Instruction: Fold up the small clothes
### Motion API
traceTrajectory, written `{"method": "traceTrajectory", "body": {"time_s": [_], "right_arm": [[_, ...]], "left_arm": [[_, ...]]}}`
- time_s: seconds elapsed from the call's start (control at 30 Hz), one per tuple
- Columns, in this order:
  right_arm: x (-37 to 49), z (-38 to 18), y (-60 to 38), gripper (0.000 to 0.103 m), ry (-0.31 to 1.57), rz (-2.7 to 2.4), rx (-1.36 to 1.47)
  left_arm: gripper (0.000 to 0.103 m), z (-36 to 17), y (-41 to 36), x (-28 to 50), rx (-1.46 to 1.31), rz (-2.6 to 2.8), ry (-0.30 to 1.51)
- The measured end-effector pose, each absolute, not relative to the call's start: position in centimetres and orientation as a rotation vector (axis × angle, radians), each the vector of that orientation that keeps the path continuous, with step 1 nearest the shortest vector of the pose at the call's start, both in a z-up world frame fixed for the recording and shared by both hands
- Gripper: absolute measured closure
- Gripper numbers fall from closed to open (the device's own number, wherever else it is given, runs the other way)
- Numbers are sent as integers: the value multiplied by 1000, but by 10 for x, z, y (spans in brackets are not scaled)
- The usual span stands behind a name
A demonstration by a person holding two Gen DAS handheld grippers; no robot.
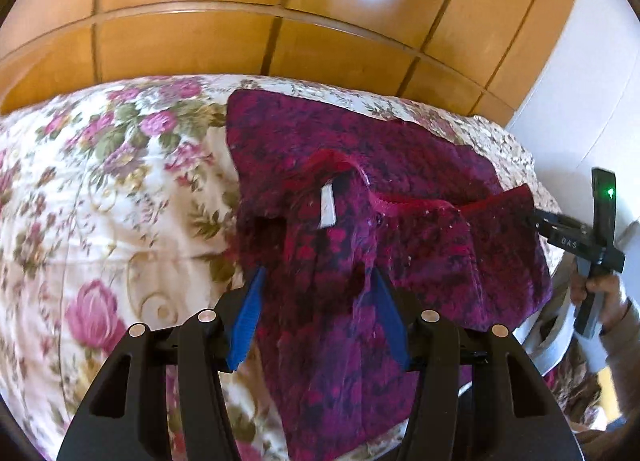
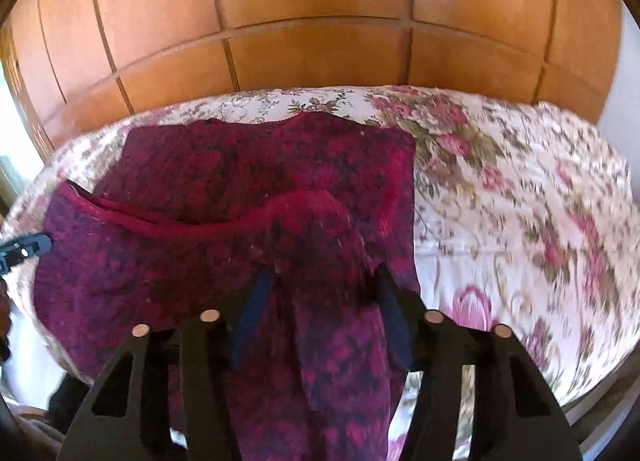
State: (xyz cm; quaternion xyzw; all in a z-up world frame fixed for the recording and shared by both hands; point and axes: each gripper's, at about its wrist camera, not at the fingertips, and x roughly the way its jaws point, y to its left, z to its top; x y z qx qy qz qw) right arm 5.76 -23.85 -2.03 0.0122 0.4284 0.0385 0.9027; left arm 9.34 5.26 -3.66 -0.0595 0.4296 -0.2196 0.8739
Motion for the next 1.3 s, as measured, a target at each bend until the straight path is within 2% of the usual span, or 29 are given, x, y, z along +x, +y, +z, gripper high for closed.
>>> {"method": "traceTrajectory", "body": {"time_s": [0.03,0.07,0.1,0.13,0.17,0.23,0.53,0.73,1.3], "right_arm": [[61,-22,-236,67,893,80,5],[66,-25,-234,72,907,83,-12],[66,-26,-233,73,912,82,-22],[66,-27,-234,76,915,83,-28],[65,-27,-235,79,917,87,-28],[62,-26,-238,82,918,87,-17],[38,21,-243,85,850,147,41],[63,42,-252,85,784,140,99],[223,-12,-270,85,851,-4,167]], "left_arm": [[52,-38,52,95,-120,-465,896],[62,-38,49,97,-119,-477,895],[69,-39,47,98,-112,-481,891],[72,-39,47,99,-105,-479,891],[84,-41,47,99,-107,-481,892],[88,-40,52,97,-135,-488,887],[90,5,70,72,-177,-534,792],[90,29,69,102,-146,-495,732],[90,-13,59,253,-157,-304,810]]}}
